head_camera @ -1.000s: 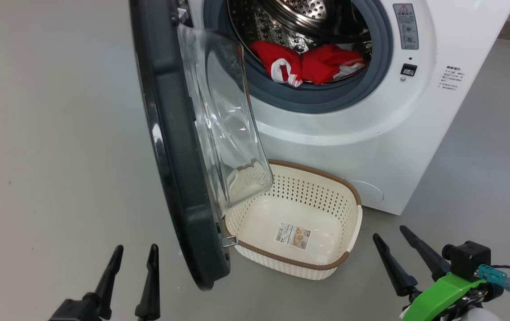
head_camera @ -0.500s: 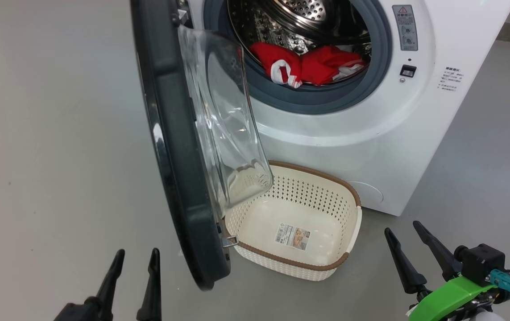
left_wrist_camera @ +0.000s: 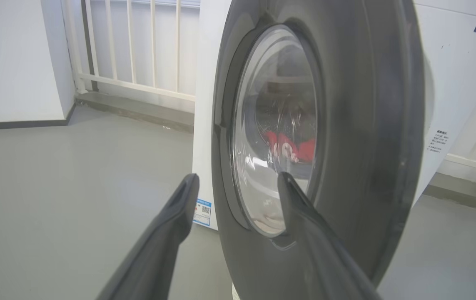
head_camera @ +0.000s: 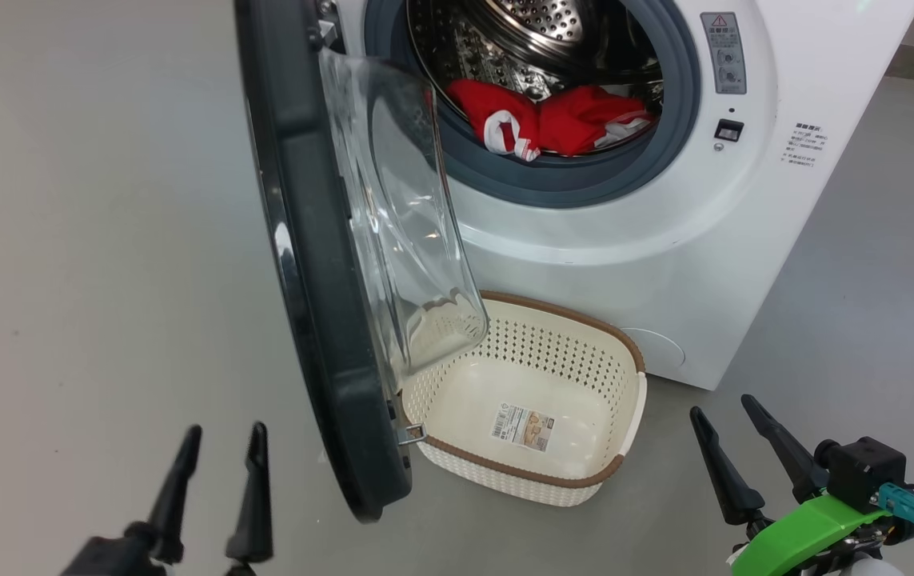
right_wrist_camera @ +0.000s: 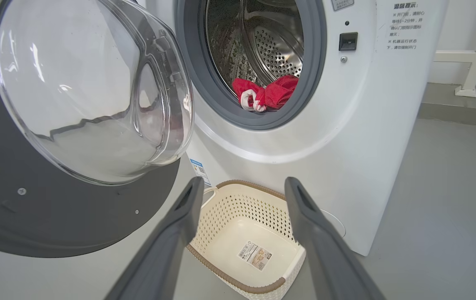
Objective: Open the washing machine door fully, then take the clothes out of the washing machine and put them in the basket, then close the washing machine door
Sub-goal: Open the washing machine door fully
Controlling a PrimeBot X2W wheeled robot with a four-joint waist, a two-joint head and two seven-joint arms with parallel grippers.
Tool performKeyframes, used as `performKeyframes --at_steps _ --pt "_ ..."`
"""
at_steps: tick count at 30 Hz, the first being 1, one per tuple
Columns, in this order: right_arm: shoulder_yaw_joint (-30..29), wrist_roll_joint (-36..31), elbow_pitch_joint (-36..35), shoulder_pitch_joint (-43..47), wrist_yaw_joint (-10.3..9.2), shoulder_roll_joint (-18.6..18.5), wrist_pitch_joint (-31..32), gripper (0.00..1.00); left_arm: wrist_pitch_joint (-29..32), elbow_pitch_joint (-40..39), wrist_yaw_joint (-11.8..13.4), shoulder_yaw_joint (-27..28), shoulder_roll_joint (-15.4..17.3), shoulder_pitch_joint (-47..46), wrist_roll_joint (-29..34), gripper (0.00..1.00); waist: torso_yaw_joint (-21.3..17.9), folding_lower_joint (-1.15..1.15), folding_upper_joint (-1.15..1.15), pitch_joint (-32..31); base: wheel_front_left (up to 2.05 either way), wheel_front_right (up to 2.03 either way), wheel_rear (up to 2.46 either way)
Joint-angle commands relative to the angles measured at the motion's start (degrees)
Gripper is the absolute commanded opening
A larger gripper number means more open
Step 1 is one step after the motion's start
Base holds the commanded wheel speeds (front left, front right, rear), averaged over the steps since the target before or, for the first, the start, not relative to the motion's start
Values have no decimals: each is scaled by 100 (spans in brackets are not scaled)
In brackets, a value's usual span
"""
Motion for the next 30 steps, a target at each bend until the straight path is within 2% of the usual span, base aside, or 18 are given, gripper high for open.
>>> performKeyframes --at_steps 1,2,3,9,15,19,23,30 --pt "95 -26 -145 22 35 -53 -53 100 -70 -243 36 244 49 -209 -70 78 -2 0 0 -2 0 0 0" --pt "91 -29 -153 21 35 -53 -53 100 -70 -374 49 291 49 -243 -76 10 -1 0 0 -2 0 0 0" --pt "86 -31 -161 20 35 -53 -53 100 -70 -533 67 330 49 -279 -68 0 -1 0 0 0 0 0 0" --pt "84 -39 -201 -3 35 -61 -53 100 -70 -1732 175 191 49 -432 34 0 -11 0 0 26 0 0 0" --pt "88 -34 -235 -23 35 -81 -53 100 -70 -2358 167 -740 49 -414 36 0 -43 0 0 58 0 0 0" --pt "84 -34 -245 -38 35 -75 -53 100 -70 -2098 150 -1495 49 -349 -208 0 -80 0 0 69 0 0 0" --pt "120 -29 -240 -63 35 -60 -53 100 -70 -1600 178 -2002 49 -310 -547 0 -140 0 0 74 0 0 0" --pt "86 -30 -264 -83 35 -40 -53 100 -70 -582 211 -2107 49 -486 -1011 0 -187 0 0 111 0 0 0"
